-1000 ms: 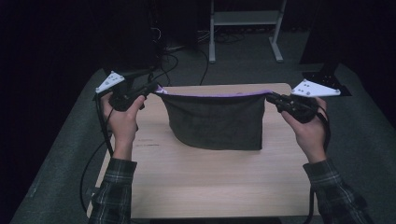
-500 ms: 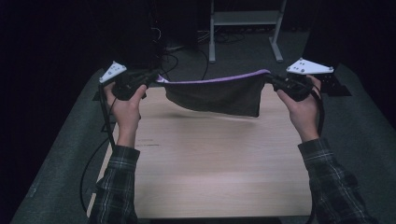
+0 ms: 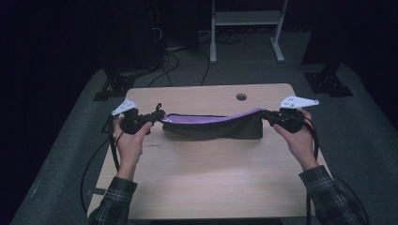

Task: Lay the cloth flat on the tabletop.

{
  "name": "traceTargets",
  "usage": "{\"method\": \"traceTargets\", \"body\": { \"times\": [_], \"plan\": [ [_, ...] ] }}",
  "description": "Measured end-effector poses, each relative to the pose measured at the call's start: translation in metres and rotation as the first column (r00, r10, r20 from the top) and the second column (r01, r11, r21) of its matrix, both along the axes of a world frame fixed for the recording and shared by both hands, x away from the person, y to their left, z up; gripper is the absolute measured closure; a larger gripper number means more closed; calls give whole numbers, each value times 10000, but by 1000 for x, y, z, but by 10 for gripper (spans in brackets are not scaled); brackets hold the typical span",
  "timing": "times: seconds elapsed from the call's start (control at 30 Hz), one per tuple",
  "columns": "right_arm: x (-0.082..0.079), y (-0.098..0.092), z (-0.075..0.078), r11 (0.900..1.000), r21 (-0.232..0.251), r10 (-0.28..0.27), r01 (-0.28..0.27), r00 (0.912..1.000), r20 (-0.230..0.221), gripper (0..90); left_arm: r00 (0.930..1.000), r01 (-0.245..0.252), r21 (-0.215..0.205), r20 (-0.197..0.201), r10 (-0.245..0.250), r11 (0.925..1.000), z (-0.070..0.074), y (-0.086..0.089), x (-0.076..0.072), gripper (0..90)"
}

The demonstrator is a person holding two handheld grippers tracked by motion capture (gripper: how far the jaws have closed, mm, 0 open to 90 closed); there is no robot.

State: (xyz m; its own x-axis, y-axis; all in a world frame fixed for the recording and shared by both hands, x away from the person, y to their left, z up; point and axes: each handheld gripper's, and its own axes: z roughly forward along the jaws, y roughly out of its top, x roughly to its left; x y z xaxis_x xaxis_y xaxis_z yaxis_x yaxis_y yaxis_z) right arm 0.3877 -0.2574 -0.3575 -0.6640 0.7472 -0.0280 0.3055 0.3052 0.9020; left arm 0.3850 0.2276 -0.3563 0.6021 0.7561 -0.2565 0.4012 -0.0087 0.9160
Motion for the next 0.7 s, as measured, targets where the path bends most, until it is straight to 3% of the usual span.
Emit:
{"method": "traceTargets", "body": {
  "times": [0.3,0.5,0.57,0.7],
  "plan": [
    [-34,-4,-24,9966,-116,811,-820,9946,-645,846,9989,222,439,-410,-204,9988,-28,4,-42,855],
    [-54,-8,-35,9917,-378,1193,-1231,9886,-918,844,9975,288,427,-664,-259,9987,-42,6,-69,855],
    [-66,-13,-39,9885,-393,1408,-1457,9842,-1077,842,9953,344,380,-923,-308,9987,-53,6,-84,855],
    [-78,-14,-50,9827,-539,1678,-1771,9752,-1445,840,9942,279,571,-1055,-218,9980,-62,6,-101,855]
  ]
}}
